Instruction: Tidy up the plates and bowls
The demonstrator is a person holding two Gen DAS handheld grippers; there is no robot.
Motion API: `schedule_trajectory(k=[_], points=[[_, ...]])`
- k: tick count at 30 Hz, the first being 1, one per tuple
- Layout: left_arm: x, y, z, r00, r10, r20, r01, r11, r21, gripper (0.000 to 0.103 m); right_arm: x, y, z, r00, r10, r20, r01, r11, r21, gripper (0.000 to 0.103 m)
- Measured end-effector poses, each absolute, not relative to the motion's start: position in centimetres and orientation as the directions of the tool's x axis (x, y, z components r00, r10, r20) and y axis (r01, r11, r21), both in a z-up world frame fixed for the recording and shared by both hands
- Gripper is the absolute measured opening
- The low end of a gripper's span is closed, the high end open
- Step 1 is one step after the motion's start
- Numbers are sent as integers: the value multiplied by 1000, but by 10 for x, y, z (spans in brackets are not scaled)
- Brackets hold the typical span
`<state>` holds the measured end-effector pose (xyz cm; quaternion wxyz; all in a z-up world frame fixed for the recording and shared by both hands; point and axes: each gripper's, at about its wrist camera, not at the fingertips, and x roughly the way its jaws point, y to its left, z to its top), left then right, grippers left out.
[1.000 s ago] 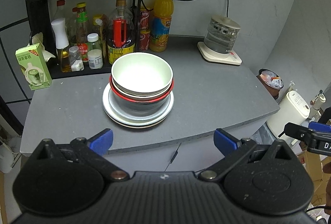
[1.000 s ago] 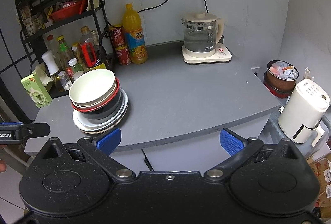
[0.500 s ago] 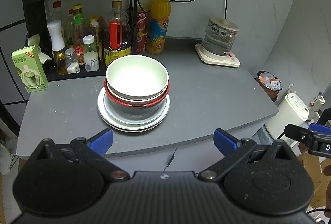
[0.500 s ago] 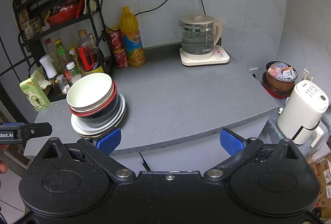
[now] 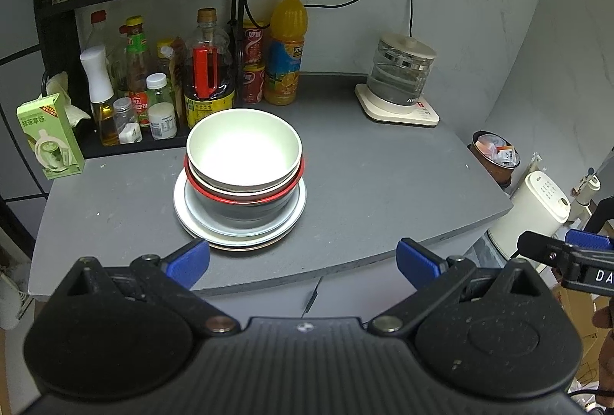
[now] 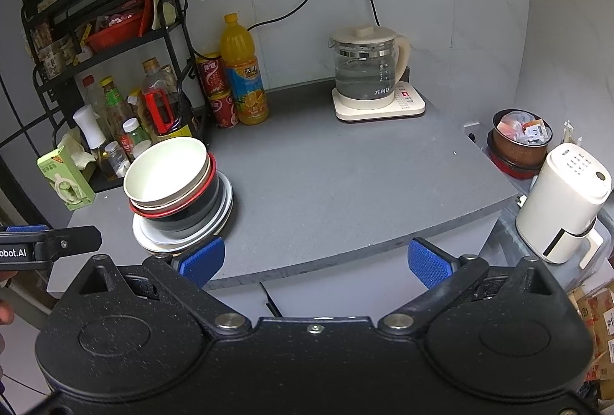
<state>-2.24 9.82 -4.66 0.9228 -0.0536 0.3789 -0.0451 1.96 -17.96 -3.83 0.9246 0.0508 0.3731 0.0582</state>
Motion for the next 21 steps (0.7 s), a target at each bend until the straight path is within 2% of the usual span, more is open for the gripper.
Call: schedule_trajectory(k=[21], points=[[-21, 97, -47, 706, -119, -698, 48, 992, -120, 102, 20, -181, -40, 715, 144, -684, -60, 988, 145, 103]])
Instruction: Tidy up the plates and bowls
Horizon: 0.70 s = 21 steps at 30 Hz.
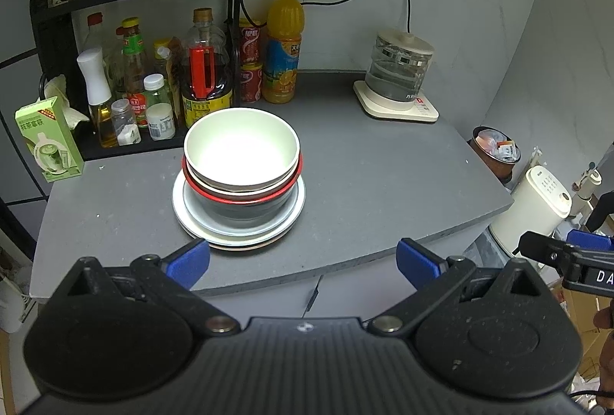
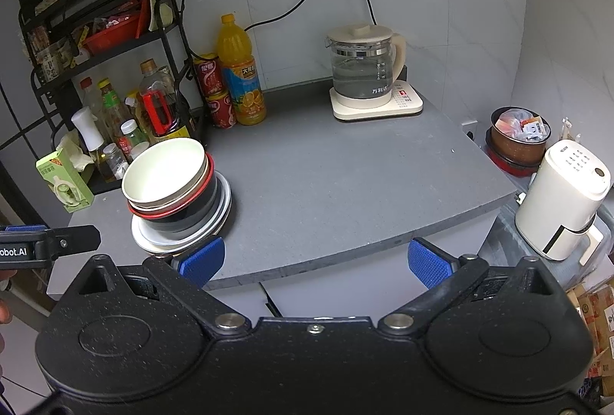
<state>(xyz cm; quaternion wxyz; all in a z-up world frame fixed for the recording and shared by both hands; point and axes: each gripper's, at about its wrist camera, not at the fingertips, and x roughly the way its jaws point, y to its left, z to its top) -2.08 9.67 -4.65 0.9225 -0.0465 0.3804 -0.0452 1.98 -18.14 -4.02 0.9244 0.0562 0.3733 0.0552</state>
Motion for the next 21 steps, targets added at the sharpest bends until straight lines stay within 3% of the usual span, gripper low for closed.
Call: schedule_trajectory(k=[21], points=[[-17, 104, -49, 688, -109, -718, 35, 993, -117, 102, 24, -175, -42, 695, 153, -702, -66, 986, 151, 103]])
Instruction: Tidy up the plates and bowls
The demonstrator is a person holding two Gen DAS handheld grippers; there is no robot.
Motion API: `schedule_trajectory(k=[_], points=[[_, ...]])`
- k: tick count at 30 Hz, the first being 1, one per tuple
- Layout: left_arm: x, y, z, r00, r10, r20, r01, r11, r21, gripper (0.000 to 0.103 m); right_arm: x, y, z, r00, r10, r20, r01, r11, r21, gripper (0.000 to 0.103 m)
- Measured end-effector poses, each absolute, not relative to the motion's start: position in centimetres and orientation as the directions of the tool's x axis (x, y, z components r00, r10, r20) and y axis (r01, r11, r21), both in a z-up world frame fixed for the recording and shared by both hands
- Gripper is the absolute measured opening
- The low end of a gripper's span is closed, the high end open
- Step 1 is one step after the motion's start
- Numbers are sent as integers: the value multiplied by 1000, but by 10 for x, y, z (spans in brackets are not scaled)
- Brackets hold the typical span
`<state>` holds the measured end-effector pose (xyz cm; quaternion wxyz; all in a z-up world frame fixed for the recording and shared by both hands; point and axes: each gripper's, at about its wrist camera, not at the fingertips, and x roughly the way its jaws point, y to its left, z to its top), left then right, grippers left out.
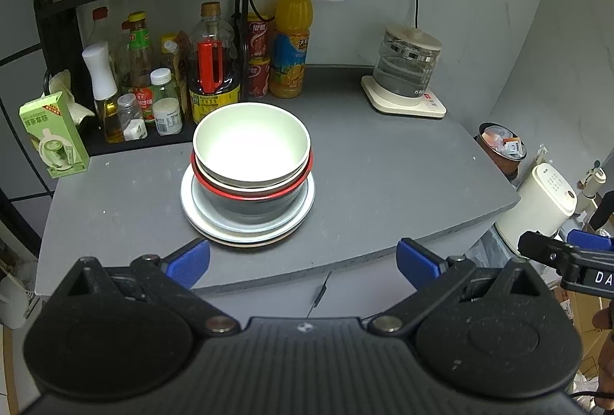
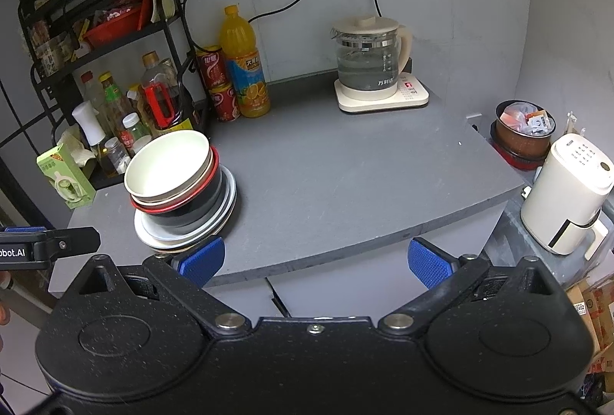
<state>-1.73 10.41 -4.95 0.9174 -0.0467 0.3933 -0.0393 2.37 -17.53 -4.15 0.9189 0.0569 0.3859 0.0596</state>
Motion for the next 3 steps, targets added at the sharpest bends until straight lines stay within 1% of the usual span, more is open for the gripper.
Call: schedule_trajectory(k=[3], points=[[-19, 105, -51, 683, -108, -722, 37, 993, -113, 102, 23, -173, -43, 689, 155, -708, -69, 986, 149, 103]])
